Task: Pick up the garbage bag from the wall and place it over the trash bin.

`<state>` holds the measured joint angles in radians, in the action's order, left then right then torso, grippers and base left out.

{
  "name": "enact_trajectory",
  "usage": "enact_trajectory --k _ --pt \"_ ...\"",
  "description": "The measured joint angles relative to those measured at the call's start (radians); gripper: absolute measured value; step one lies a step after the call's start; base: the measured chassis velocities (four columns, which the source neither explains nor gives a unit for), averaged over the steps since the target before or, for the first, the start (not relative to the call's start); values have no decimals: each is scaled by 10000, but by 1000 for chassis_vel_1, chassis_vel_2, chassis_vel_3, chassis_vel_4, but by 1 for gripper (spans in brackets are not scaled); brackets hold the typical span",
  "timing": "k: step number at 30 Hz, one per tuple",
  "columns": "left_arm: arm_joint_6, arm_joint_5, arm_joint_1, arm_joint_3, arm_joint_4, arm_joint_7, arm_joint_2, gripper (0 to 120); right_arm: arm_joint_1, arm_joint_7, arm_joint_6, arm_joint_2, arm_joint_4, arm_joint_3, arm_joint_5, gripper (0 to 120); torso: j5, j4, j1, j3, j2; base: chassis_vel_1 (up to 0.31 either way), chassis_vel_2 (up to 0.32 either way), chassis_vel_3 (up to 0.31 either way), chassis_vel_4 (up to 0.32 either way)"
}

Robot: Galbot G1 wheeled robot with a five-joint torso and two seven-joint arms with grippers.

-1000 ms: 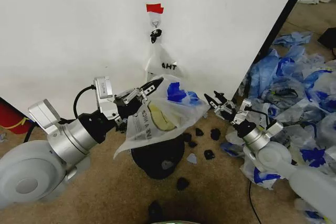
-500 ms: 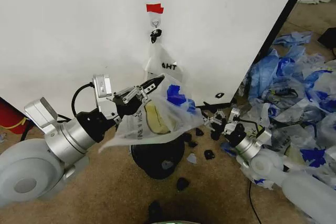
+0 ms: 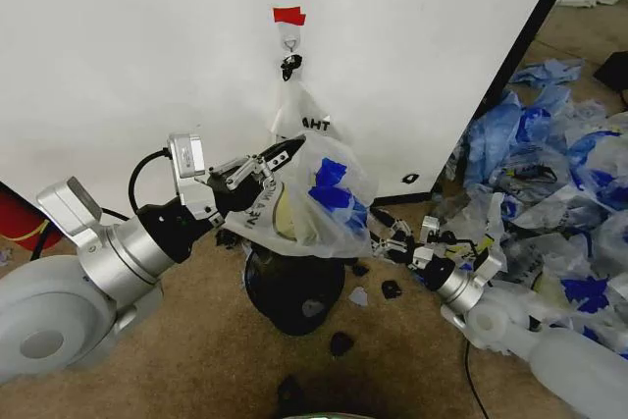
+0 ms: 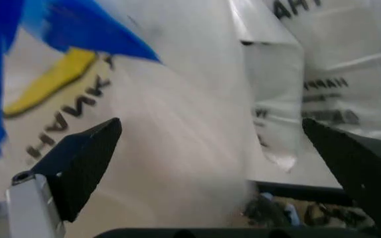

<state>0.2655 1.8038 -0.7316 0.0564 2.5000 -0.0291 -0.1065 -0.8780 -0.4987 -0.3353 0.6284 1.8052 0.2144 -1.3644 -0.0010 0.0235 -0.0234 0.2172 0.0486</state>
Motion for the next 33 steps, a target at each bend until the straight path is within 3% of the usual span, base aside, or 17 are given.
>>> enact_trajectory --k 6,10,24,33 --pt "88 69 20 99 0 21 134 0 316 7 -36 250 -468 301 64 100 1 1 0 0 0 0 0 0 0" --pt "109 115 44 117 0 54 147 0 635 21 -78 400 -597 511 35 92 0 0 0 0 0 0 0 0 0" --pt "193 179 180 220 0 7 291 0 919 -202 -50 649 -800 773 -134 36 1 1 0 0 0 0 0 0 0" --pt "249 180 192 263 1 -19 386 0 1057 -315 -37 669 -884 1004 -141 26 0 0 0 0 0 0 0 0 0"
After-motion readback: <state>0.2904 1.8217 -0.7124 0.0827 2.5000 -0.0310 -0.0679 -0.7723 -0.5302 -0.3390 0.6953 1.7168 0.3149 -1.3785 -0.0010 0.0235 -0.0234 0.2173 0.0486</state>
